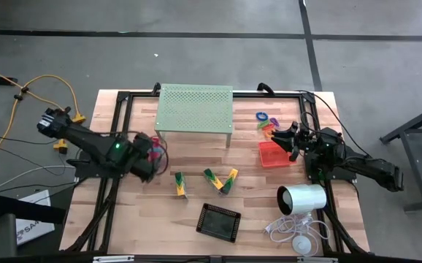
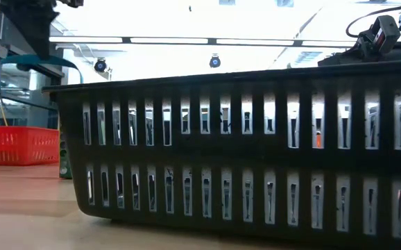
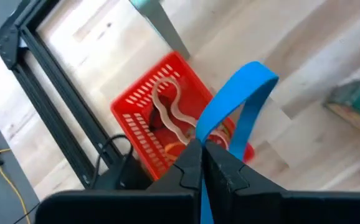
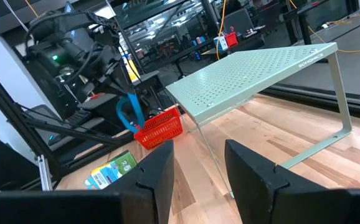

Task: Pick & Place Office Desk Supplies
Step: Put the blue rubber band into the red bin

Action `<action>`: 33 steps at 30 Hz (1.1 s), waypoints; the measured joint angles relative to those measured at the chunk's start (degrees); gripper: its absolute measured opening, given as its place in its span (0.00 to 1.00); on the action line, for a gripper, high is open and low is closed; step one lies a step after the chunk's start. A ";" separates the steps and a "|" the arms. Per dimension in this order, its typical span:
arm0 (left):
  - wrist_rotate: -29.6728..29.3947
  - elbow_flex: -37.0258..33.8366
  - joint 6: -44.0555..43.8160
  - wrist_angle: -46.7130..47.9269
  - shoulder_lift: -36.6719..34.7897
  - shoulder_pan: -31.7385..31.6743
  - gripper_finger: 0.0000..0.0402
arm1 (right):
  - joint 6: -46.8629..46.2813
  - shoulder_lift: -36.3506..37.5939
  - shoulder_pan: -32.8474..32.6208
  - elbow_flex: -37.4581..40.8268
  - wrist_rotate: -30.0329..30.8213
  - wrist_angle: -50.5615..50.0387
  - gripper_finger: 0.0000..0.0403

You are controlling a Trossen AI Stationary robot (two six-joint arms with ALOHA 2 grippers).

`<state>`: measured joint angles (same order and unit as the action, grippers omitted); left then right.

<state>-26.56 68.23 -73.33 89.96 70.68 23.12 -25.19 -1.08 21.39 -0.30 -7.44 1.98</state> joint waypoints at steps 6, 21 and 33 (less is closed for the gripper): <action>-0.68 0.00 5.39 0.07 -1.73 -6.39 0.00 | -0.01 0.01 0.00 0.00 0.00 -0.01 0.32; -0.43 -4.15 7.98 0.06 -3.13 -12.92 0.00 | -0.01 0.02 0.00 0.00 0.00 -0.02 0.32; 1.29 -12.91 1.39 -3.60 -3.11 -10.10 0.00 | -0.01 0.02 -0.01 0.00 0.00 -0.01 0.32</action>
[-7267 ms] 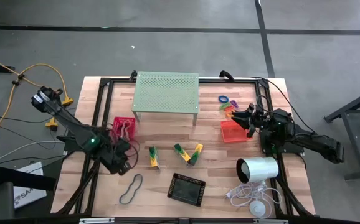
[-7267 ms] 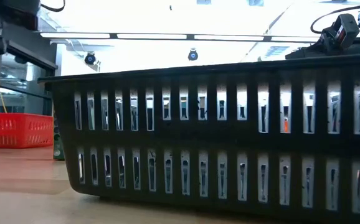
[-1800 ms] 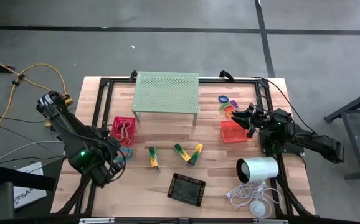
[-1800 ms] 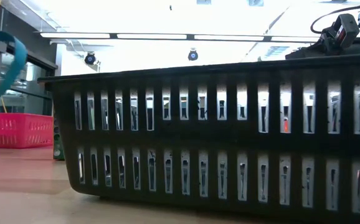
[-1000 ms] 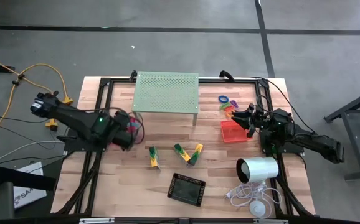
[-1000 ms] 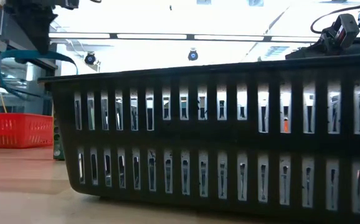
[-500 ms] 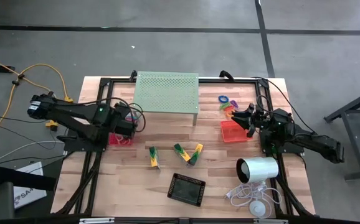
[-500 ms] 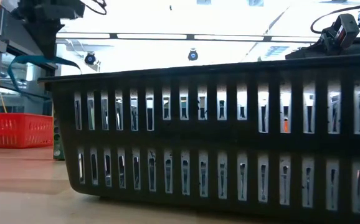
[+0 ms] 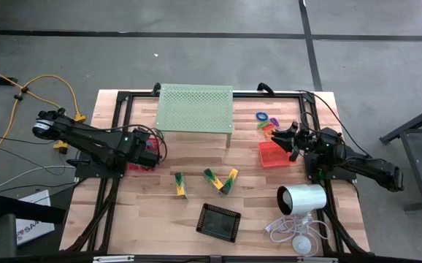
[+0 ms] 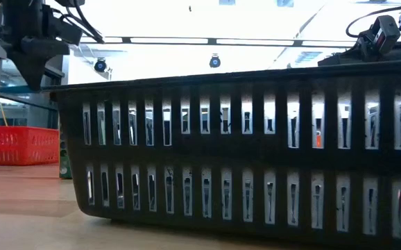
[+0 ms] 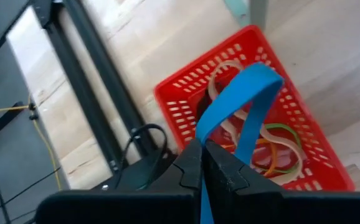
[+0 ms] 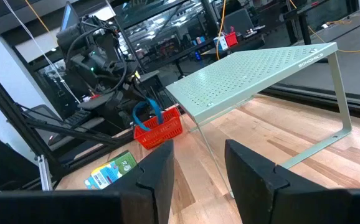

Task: Pick & Place Office Desk Supplies
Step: Put the blue rubber band into the red bin

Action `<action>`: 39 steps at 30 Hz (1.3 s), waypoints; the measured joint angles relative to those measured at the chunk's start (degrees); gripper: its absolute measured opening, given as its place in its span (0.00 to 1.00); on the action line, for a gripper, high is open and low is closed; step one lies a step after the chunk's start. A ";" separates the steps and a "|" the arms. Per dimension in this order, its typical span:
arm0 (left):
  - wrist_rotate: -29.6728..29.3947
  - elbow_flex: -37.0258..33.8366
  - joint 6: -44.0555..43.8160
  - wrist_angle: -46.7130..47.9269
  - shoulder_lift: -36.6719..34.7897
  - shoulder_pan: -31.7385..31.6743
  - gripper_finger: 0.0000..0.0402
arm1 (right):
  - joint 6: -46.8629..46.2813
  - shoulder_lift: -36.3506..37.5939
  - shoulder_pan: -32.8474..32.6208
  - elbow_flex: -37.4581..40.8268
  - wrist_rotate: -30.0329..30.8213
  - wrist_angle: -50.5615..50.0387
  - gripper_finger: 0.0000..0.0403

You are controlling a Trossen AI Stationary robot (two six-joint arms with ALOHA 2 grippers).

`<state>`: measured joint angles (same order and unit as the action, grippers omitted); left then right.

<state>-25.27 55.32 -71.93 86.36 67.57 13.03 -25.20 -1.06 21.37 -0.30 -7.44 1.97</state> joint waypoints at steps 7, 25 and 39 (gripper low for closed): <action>0.46 -4.39 -0.10 -5.11 0.00 0.59 0.00 | 0.01 0.00 -0.01 -0.01 0.00 -0.01 0.32; 3.33 -12.17 1.15 -16.08 0.02 0.60 0.00 | -0.01 0.00 0.01 0.00 0.00 -0.01 0.32; 3.48 -17.56 3.60 -25.53 0.02 0.60 0.00 | 0.00 -0.02 0.01 0.00 0.00 -0.01 0.32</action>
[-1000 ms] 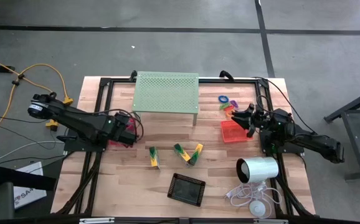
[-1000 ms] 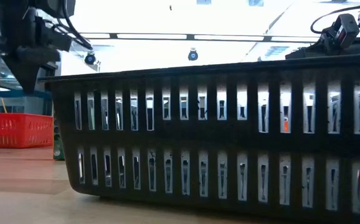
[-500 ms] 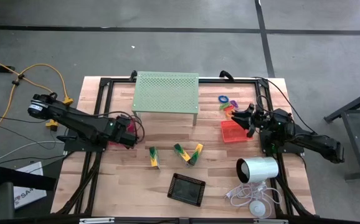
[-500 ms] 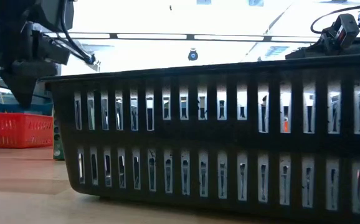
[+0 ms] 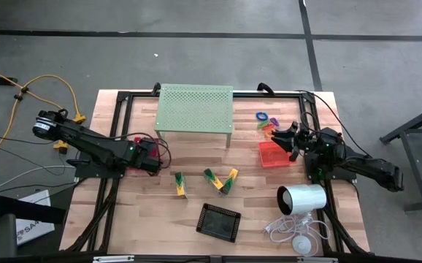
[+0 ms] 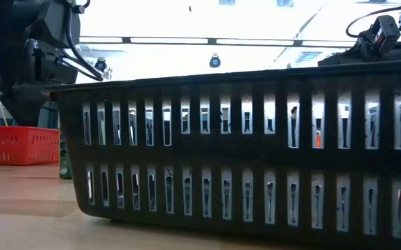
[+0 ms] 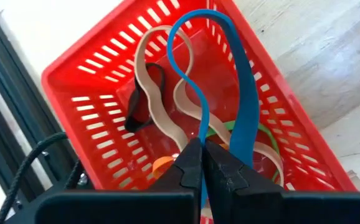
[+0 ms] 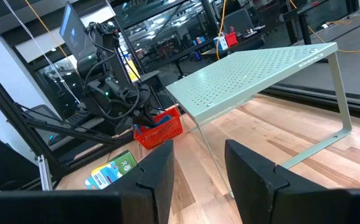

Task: Pick & Place Office Desk Supplies
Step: Put the blue rubber band into the red bin, then put the crayon box into the black bin

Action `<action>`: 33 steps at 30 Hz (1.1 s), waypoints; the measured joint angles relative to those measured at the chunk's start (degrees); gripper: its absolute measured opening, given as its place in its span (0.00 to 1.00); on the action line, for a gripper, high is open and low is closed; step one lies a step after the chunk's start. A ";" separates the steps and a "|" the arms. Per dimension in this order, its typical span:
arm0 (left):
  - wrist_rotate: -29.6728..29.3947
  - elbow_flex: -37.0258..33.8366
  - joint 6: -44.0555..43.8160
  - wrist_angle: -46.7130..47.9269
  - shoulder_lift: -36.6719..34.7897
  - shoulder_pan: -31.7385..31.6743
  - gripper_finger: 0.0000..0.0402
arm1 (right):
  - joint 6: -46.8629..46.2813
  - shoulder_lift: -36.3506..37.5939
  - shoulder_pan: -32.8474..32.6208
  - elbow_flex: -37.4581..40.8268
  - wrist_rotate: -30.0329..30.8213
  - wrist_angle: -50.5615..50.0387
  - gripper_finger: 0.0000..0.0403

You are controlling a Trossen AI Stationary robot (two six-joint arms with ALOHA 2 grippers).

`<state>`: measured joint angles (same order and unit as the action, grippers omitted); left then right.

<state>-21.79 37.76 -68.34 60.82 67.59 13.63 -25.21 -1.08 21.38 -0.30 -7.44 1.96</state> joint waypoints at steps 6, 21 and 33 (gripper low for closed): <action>0.57 -2.75 0.65 -4.20 0.00 0.00 0.00 | 0.01 0.02 -0.01 -0.01 0.00 0.02 0.32; 0.44 -3.28 2.36 -4.78 0.00 -0.15 0.21 | 0.01 0.02 -0.01 0.00 0.00 0.00 0.32; 0.16 0.69 7.73 -1.81 -8.53 -1.24 0.27 | -0.01 0.00 -0.01 -0.02 0.00 0.00 0.32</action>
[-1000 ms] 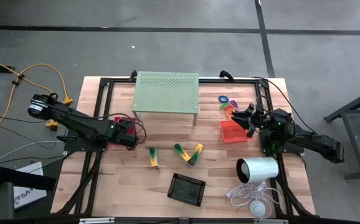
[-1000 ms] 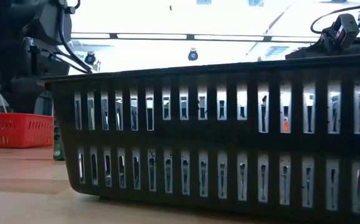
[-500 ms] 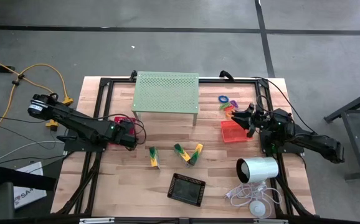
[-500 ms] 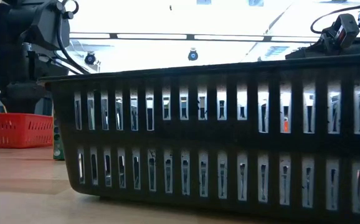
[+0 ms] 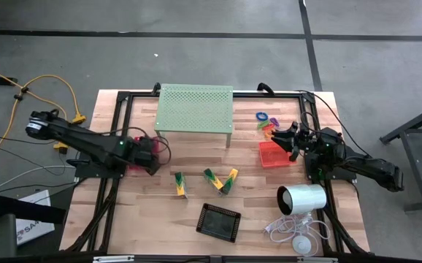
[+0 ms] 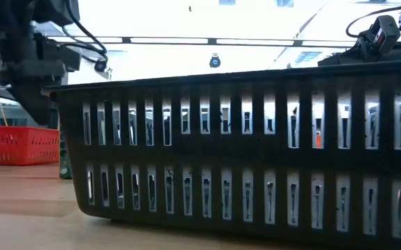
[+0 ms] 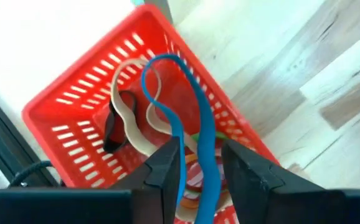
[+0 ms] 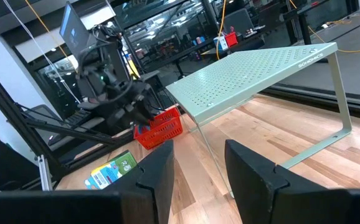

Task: Pick & Place Office Desk Supplies
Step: Put the crayon box into the black bin

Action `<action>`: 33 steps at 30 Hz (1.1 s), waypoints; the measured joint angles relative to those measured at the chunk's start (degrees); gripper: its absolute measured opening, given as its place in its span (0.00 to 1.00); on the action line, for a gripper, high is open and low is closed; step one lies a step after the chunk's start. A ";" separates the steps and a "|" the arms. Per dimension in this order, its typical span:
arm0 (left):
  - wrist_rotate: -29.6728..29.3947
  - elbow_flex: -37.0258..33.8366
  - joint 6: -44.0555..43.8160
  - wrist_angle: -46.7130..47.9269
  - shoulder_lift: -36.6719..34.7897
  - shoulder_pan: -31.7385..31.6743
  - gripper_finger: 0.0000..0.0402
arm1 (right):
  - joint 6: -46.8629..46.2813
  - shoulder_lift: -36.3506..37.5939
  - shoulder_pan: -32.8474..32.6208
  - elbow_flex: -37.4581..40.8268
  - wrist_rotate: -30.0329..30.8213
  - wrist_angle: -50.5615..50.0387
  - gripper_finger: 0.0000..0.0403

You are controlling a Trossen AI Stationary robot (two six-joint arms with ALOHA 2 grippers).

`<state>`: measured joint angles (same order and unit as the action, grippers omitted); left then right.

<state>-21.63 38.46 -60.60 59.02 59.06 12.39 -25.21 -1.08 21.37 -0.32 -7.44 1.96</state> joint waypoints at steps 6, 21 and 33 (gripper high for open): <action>0.38 0.00 0.33 2.88 -4.15 -0.86 0.28 | 0.00 0.02 0.02 0.01 0.00 0.00 0.32; 0.59 0.00 7.23 0.91 -4.32 -0.86 0.28 | 0.02 0.02 0.00 0.00 0.00 0.00 0.32; 1.22 6.50 13.70 0.41 -4.32 3.61 0.28 | 0.02 0.01 0.01 0.02 0.00 0.00 0.32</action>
<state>-20.40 44.96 -46.90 59.43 54.74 16.00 -25.19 -1.07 21.37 -0.30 -7.44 1.96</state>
